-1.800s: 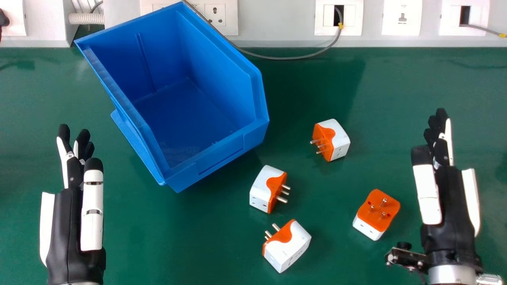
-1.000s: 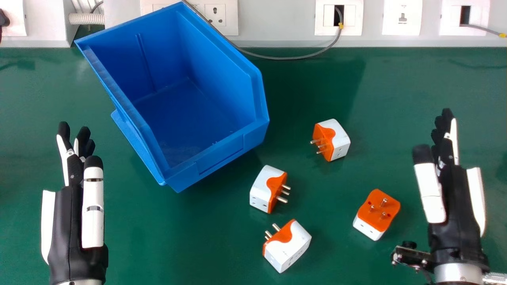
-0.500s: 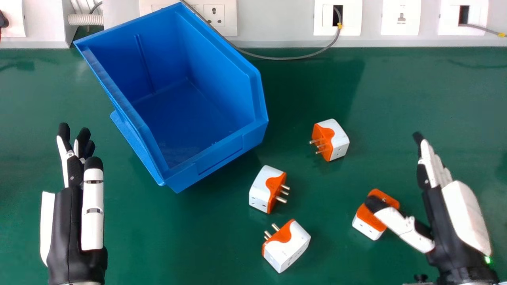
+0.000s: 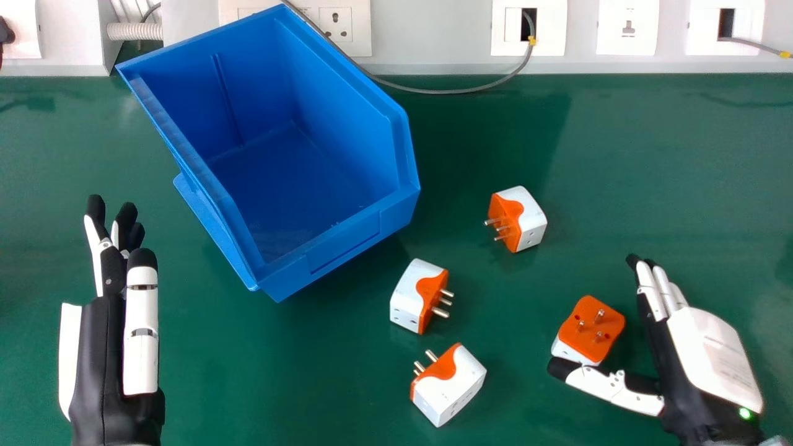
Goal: Pick all objects and put in blue box
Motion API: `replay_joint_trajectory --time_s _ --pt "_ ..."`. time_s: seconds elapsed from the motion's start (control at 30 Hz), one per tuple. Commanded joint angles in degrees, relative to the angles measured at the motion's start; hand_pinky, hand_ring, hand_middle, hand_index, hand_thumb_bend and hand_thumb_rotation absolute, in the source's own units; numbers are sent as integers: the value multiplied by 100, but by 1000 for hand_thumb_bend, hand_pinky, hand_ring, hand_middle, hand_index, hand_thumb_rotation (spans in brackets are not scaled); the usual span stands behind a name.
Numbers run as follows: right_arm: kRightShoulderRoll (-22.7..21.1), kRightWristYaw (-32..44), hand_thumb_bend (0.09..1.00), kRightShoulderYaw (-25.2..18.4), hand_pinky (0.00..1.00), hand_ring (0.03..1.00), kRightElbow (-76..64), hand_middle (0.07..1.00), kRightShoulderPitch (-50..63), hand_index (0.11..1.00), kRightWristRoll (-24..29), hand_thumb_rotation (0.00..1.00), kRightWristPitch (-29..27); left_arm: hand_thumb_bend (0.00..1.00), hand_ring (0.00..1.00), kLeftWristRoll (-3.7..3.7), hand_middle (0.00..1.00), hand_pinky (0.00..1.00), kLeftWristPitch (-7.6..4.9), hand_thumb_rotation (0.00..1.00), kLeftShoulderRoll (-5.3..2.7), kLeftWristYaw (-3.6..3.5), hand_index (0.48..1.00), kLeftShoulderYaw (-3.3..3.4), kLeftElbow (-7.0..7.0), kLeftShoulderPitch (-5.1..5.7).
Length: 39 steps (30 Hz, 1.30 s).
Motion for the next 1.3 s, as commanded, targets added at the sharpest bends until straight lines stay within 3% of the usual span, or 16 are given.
replay_joint_trajectory --time_s 0.0,0.23,0.37,0.5,0.77,0.87,1.13,1.27 --pt "-154 3 844 83 850 923 138 944 -179 940 -64 781 267 145 1000 -11 1000 1000 -49 996 38 -2 1000 24 -122 -10" --pt "-297 43 834 309 836 909 480 926 -501 920 -8 715 575 133 1000 -35 1000 1000 -44 986 38 -24 1000 29 -114 -24" --pt "-315 32 829 388 821 889 640 909 -638 899 33 672 652 143 1000 37 1000 1000 -60 977 34 15 1000 35 -125 2" --pt "-337 30 825 529 804 877 804 900 -774 887 -42 643 820 142 1000 -44 1000 1000 -37 972 31 -18 1000 33 -138 -1" --pt "-510 150 798 927 778 856 876 879 -937 870 -310 592 1225 159 1000 64 1000 1000 56 925 62 39 1000 69 -277 70" --pt "-610 476 786 1072 774 849 628 875 -925 866 -402 562 1503 161 1000 8 1000 1000 39 921 80 -4 1000 72 -284 57" --pt "-886 1253 797 1293 752 825 -76 853 -829 838 -492 454 1989 232 1000 -59 1000 1000 76 847 89 -19 1000 80 -277 19" --pt "-997 1402 779 1329 728 799 -249 822 -801 809 -508 423 2029 247 1000 -26 1000 1000 67 827 87 -4 1000 74 -270 14"
